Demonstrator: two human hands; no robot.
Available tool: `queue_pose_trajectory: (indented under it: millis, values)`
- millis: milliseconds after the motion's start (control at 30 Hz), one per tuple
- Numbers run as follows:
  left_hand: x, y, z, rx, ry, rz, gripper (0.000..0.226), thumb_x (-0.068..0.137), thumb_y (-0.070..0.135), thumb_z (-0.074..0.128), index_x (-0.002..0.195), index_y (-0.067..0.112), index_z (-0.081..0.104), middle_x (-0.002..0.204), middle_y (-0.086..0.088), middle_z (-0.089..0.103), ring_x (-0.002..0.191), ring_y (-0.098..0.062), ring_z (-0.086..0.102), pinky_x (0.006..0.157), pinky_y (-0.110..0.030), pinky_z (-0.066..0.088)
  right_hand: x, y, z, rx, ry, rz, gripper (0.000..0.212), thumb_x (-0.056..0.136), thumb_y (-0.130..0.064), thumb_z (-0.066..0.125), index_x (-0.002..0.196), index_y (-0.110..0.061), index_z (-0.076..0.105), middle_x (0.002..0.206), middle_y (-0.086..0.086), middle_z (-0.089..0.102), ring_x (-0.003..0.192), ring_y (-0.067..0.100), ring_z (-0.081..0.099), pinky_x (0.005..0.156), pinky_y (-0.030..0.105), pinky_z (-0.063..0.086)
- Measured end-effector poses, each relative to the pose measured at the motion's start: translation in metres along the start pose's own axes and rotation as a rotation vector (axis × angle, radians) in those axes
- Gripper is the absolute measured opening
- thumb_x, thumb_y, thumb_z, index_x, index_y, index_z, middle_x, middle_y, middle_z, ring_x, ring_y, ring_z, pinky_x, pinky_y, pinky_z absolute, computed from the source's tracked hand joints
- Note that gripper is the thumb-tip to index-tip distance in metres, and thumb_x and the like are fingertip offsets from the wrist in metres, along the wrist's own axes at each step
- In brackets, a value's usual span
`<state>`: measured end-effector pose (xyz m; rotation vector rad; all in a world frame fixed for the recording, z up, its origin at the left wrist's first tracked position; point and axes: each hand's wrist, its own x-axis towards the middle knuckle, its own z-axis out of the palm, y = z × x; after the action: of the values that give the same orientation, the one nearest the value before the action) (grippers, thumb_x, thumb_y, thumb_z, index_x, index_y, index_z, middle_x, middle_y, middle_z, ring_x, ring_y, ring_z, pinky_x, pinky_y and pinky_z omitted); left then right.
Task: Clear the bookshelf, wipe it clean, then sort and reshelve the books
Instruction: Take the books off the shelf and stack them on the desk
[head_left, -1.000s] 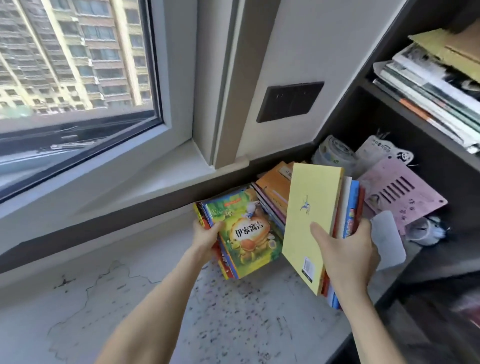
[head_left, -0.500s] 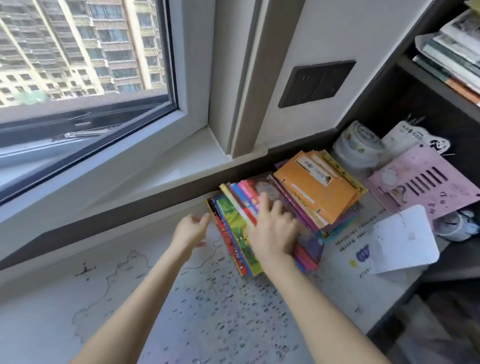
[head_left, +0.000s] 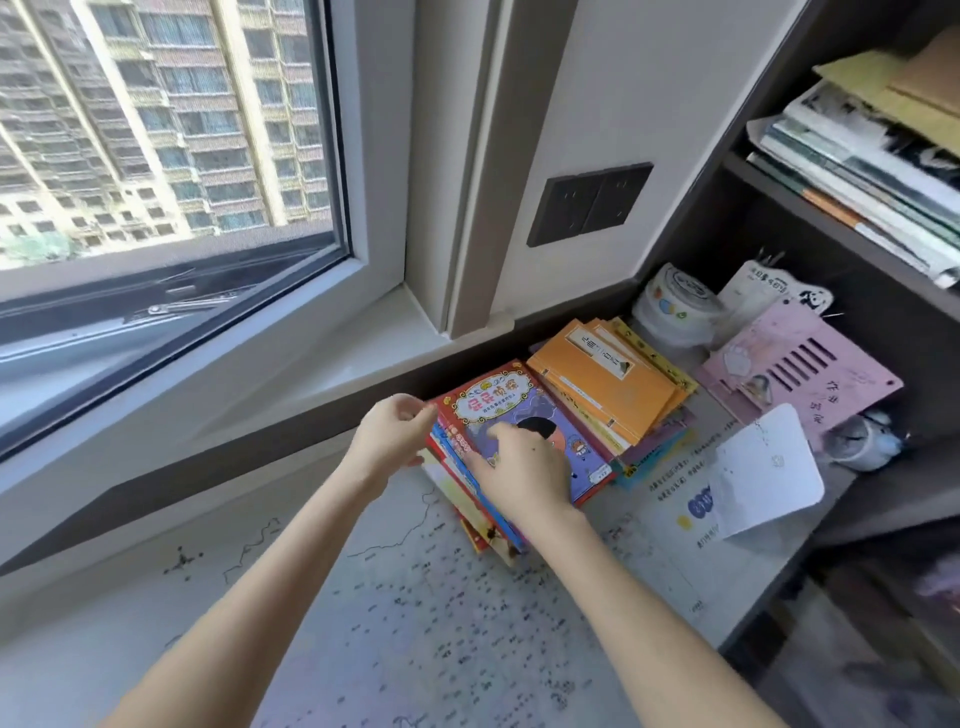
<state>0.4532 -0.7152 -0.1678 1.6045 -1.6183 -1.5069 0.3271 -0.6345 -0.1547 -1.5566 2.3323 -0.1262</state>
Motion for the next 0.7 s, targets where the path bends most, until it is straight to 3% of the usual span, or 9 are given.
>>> queue_pose_trajectory:
  millis: [67, 200, 400, 500, 633, 700]
  values:
    - [-0.016, 0.022, -0.002, 0.014, -0.022, 0.073, 0.022, 0.095, 0.025, 0.051, 0.105, 0.010, 0.062, 0.097, -0.008, 0.069, 0.084, -0.018, 0.067, 0.068, -0.030, 0.058, -0.018, 0.005, -0.024, 0.073, 0.044, -0.015, 0.038, 0.096, -0.043, 0.051, 0.118, -0.014, 0.060, 0.110, 0.005, 0.067, 0.102, 0.025, 0.061, 0.074, 0.033, 0.052]
    - [-0.054, 0.060, -0.005, 0.056, -0.076, 0.226, 0.017, 0.095, 0.026, 0.053, 0.100, 0.014, 0.063, 0.091, -0.002, 0.069, 0.086, -0.017, 0.069, 0.079, -0.038, 0.059, -0.055, 0.008, -0.068, 0.281, 0.177, -0.089, 0.034, 0.093, -0.039, 0.057, 0.117, -0.016, 0.065, 0.104, 0.001, 0.070, 0.094, 0.016, 0.065, 0.076, 0.031, 0.055]
    - [-0.156, 0.112, -0.003, 0.122, -0.136, 0.450, 0.020, 0.096, 0.028, 0.055, 0.102, 0.012, 0.065, 0.089, 0.000, 0.070, 0.078, -0.012, 0.069, 0.068, -0.024, 0.059, -0.144, 0.011, -0.123, 0.454, 0.351, -0.296, 0.027, 0.093, -0.034, 0.058, 0.106, -0.014, 0.071, 0.092, -0.003, 0.072, 0.081, 0.007, 0.066, 0.070, 0.030, 0.058]
    - [-0.215, 0.130, -0.003, 0.143, -0.088, 0.583, 0.016, 0.095, 0.025, 0.056, 0.094, 0.015, 0.068, 0.080, 0.000, 0.072, 0.072, -0.014, 0.070, 0.069, -0.033, 0.060, -0.195, 0.019, -0.147, 0.517, 0.471, -0.385, 0.022, 0.092, -0.032, 0.060, 0.098, -0.016, 0.073, 0.086, -0.005, 0.073, 0.076, 0.005, 0.066, 0.069, 0.026, 0.055]
    - [-0.302, 0.143, 0.007, 0.055, 0.043, 0.798, 0.011, 0.092, 0.022, 0.060, 0.084, 0.023, 0.067, 0.069, 0.004, 0.070, 0.055, -0.003, 0.063, 0.050, -0.013, 0.048, -0.279, 0.037, -0.172, 0.527, 0.629, -0.540, 0.025, 0.094, -0.033, 0.057, 0.093, -0.013, 0.073, 0.079, -0.008, 0.070, 0.070, 0.000, 0.061, 0.063, 0.013, 0.046]
    - [-0.353, 0.144, 0.023, -0.093, 0.085, 0.927, 0.009, 0.090, 0.021, 0.064, 0.082, 0.020, 0.069, 0.067, -0.001, 0.070, 0.052, -0.006, 0.061, 0.049, -0.012, 0.045, -0.329, 0.055, -0.181, 0.522, 0.711, -0.607, 0.033, 0.095, -0.039, 0.052, 0.090, -0.014, 0.073, 0.072, -0.008, 0.069, 0.065, 0.003, 0.062, 0.059, 0.019, 0.048]
